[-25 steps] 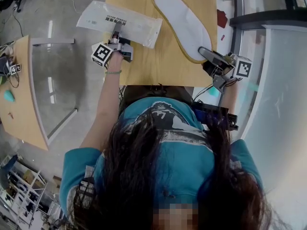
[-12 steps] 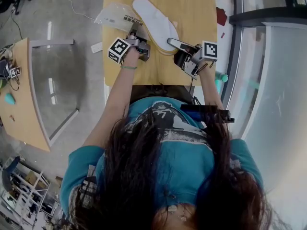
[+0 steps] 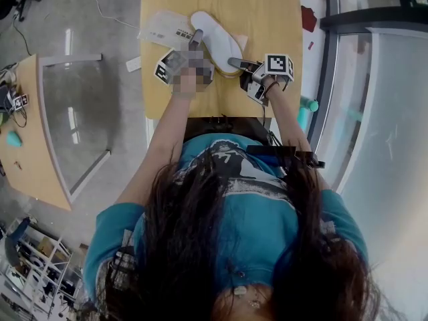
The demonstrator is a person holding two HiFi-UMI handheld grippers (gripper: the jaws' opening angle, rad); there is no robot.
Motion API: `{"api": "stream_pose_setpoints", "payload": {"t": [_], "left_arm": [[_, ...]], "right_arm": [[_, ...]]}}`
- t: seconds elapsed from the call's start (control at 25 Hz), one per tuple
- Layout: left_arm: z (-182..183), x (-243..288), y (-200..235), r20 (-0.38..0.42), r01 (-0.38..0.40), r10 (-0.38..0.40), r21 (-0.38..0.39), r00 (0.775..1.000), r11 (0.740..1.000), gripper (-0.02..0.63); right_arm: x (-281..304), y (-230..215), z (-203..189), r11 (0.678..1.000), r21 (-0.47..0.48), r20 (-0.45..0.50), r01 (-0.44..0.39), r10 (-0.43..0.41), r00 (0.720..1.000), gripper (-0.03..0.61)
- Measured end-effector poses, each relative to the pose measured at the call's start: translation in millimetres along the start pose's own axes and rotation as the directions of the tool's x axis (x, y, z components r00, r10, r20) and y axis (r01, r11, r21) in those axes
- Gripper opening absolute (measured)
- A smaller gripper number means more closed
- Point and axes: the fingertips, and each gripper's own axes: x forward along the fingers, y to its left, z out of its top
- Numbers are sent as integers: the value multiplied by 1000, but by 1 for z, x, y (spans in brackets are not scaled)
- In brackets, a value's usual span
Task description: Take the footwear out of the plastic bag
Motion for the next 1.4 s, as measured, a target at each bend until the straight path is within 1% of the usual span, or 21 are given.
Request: {"api": "stream_pose_setpoints", "payload": {"t": [0.04,0.12,0.2,0.24,0.32,0.4,0.48,0.6,0.64,0.72,0.8,0.84,0.96,1.04,1.2,1.24,1.32,1.36,1.4], "left_arm": [[-5,2,-2,-47,-7,9,50,999,999,304],[-8,2,-4,-109,-46,62,145,992,988,341],[-5,-5,-3,-130,-107,139,224,982,969,367],[-3,-11,-1,-132,-138,176,258,975,956,367],[2,-25,3,-139,-176,225,300,964,938,367],[6,-41,5,-160,-169,224,300,961,939,367],[9,-56,3,-163,-131,183,287,969,949,367],[9,-71,-4,-142,-75,118,278,983,958,367],[7,-74,-6,-142,-63,106,277,984,959,367],[1,-79,-9,-152,-43,89,281,984,959,367],[-6,-83,-14,-163,-23,76,303,984,953,365],[-10,-84,-17,-166,-14,71,321,984,947,365],[-17,-90,-27,-162,4,64,386,985,923,365],[-19,-95,-32,-153,6,67,431,986,902,360],[-17,-111,-44,-112,-1,71,533,991,846,331],[-16,-115,-46,-95,-4,68,549,993,836,324],[-18,-123,-50,-69,-12,62,569,996,822,310],[-19,-126,-51,-59,-15,59,578,997,816,304],[-20,-130,-51,-50,-18,58,587,997,810,301]], "right_arm": [[2,-7,-1,999,-20,-10,36,-36,999,94],[3,-17,-1,996,-37,-15,79,-80,997,94],[4,-21,1,993,-55,-5,103,-104,995,94],[4,-22,3,991,-69,0,114,-115,993,94],[3,-24,5,987,-94,7,134,-134,991,94],[4,-23,7,981,-125,17,151,-150,989,94],[7,-19,8,975,-160,24,156,-154,988,94],[8,-13,8,961,-231,29,152,-149,988,95],[7,-11,10,952,-259,37,164,-160,986,105],[1,-8,15,927,-316,72,202,-189,979,161],[-9,-4,22,905,-356,112,233,-206,972,208],[-16,-2,25,898,-368,130,241,-207,970,218],[-36,6,33,882,-400,175,249,-193,965,221],[-48,13,36,862,-434,197,261,-192,961,221],[-66,26,35,803,-506,253,313,-209,945,221],[-70,28,36,786,-523,271,330,-214,938,219],[-77,28,37,741,-559,303,373,-236,923,219],[-77,25,36,717,-579,302,389,-254,919,219],[-74,19,33,700,-594,286,396,-277,917,221]]}}
